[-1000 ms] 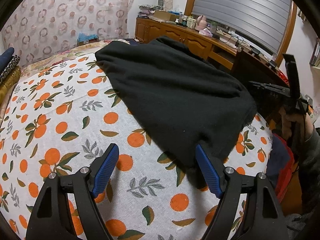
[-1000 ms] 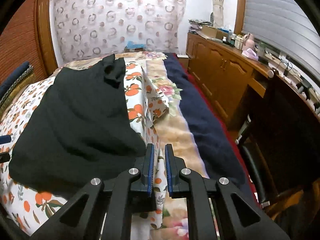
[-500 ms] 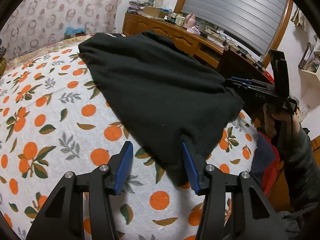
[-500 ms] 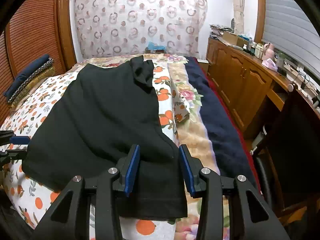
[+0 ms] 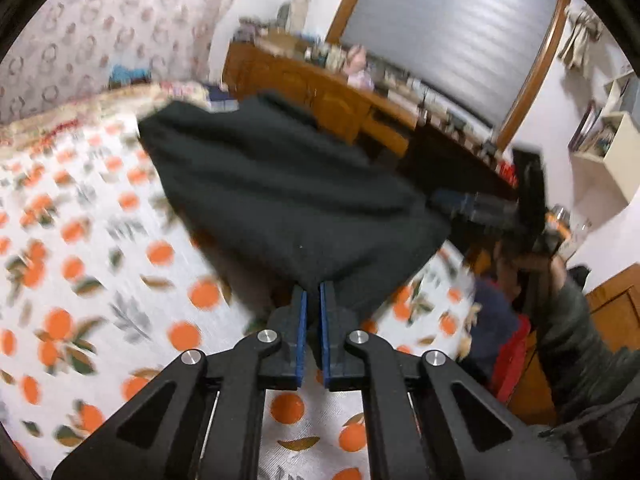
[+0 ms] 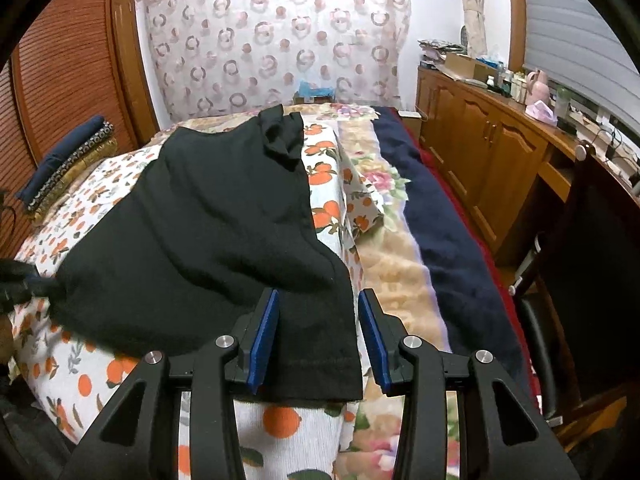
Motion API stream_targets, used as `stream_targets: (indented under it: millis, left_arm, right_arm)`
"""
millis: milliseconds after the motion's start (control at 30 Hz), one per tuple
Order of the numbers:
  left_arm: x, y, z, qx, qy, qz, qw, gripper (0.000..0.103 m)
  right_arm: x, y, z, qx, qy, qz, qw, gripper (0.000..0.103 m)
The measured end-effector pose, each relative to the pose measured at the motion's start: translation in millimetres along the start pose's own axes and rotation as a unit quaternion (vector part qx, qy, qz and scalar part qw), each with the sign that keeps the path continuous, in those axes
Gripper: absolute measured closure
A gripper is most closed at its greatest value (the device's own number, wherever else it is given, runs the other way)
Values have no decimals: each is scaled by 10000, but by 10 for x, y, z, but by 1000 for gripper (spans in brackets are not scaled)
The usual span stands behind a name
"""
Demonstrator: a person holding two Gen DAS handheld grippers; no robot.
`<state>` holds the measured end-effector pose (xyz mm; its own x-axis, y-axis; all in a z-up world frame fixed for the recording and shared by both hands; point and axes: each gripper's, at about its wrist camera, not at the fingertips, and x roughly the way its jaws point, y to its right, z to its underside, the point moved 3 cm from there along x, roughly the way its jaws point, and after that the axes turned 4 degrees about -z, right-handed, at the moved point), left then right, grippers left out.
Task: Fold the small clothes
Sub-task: 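Grasp the shirt with both grippers and lift it off the sheet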
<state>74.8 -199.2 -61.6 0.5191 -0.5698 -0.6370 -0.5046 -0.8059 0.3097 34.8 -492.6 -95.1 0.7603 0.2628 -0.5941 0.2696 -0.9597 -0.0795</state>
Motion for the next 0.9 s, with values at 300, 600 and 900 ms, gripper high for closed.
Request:
stream_targets:
  millis: [300, 600, 900]
  left_arm:
    - [-77, -99, -14, 33, 44, -284, 9996, 96]
    - [-78, -35, -22, 115, 79, -294, 9995, 96]
    - [-748, 1, -276, 199, 799, -547, 9951, 97]
  right_arm:
    - [155, -149, 121, 26, -301, -179, 9994, 51]
    - [182, -300, 139, -249, -454, -420, 9978, 92]
    - [-415, -536, -176, -522, 211, -985, 9935, 96]
